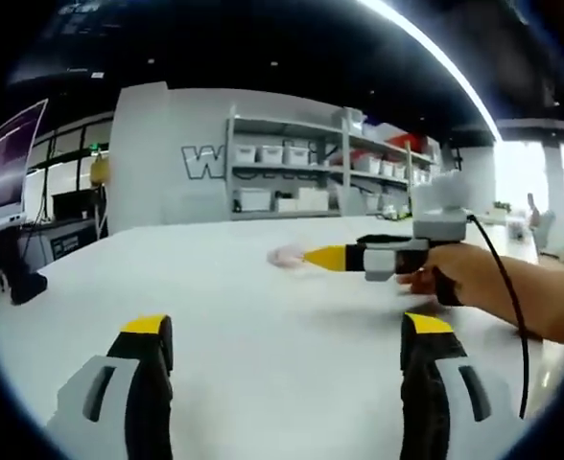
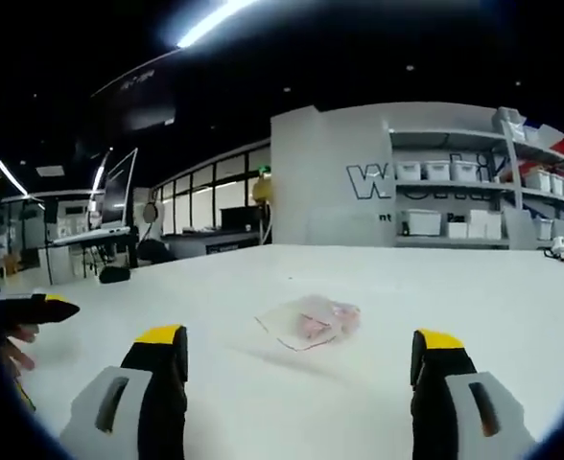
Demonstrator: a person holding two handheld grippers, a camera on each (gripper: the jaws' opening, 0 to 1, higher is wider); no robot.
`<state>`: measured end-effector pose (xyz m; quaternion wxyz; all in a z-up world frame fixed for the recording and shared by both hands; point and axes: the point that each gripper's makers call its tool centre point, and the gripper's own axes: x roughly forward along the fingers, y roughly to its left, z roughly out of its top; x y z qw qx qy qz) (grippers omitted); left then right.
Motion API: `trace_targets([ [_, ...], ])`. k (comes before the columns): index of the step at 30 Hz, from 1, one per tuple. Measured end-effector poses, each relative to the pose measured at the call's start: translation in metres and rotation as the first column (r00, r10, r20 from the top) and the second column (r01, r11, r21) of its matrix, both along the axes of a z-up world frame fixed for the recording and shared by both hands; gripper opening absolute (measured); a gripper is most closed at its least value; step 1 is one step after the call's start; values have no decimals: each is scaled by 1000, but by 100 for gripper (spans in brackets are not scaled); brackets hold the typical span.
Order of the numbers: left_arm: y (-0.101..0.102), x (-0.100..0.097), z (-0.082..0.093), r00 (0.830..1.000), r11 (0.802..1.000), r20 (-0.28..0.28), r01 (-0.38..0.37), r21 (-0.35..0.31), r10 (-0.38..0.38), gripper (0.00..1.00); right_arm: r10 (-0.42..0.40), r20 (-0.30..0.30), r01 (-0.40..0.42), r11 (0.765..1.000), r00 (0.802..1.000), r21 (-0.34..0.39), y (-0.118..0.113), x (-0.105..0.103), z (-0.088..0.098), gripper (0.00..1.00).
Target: Open the resealable bag by pulling the two sides of the seal apart until the entire bag opening is separated and visibly accessible.
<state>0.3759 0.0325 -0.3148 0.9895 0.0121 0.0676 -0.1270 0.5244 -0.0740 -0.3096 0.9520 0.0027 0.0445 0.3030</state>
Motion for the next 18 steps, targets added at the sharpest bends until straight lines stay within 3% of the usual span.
trace_targets([
  [5, 3, 2, 1, 1000, 1000, 2, 2, -27, -2, 100, 2, -3, -2, 1000, 1000, -1, 2, -2, 0, 100],
  [18, 6, 2, -3, 1000, 1000, -4, -12, -18, 12, 100, 1, -12, -1, 1000, 1000, -8, 0, -4, -1, 99],
])
